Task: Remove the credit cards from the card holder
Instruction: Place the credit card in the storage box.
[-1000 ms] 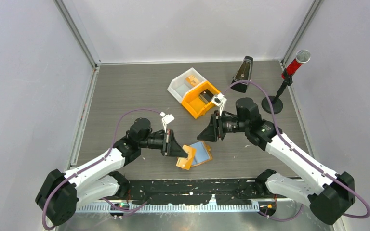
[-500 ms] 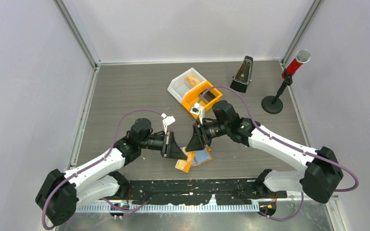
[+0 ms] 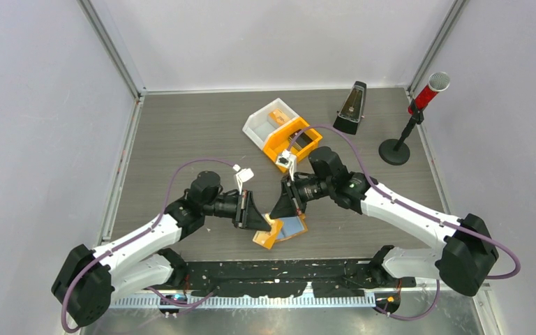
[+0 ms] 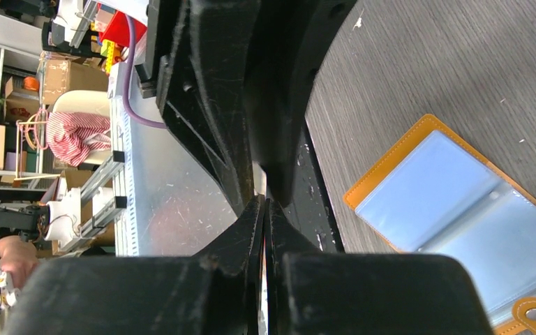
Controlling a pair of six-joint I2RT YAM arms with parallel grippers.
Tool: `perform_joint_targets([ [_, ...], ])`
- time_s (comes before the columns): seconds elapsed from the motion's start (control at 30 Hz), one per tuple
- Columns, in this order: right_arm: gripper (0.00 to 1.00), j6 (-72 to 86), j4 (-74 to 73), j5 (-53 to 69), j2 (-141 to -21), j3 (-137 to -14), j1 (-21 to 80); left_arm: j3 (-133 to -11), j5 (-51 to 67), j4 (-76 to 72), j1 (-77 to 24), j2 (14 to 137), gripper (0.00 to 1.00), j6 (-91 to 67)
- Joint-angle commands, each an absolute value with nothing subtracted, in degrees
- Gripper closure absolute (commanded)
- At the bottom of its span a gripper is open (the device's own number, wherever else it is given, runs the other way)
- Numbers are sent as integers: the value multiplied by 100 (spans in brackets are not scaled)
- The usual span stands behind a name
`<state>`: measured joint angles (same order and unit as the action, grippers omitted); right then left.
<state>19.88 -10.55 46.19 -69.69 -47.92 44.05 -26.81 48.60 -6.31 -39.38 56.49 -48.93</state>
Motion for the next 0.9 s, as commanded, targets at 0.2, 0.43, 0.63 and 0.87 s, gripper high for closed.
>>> perform_joint_targets([
  [0.2, 95, 2412, -310, 4238, -6602, -4686, 4153, -3344, 3399, 1054, -3969, 4919, 19, -4104],
  [0.43, 95, 2953, -41, 3566, -6707, -4851, 3779, -3726, 2265, 2213, -3965, 4524, 1, -3535],
  [0.63, 95, 3890, 1169, 2491, -6936, -4766, 3345, -3853, 1090, 2965, -3963, 4265, 1, -3130],
  [0.87, 95, 4733, 2461, 692, -7664, -4825, 3182, -3985, -89, 3576, -3964, 4142, 1, -2940],
])
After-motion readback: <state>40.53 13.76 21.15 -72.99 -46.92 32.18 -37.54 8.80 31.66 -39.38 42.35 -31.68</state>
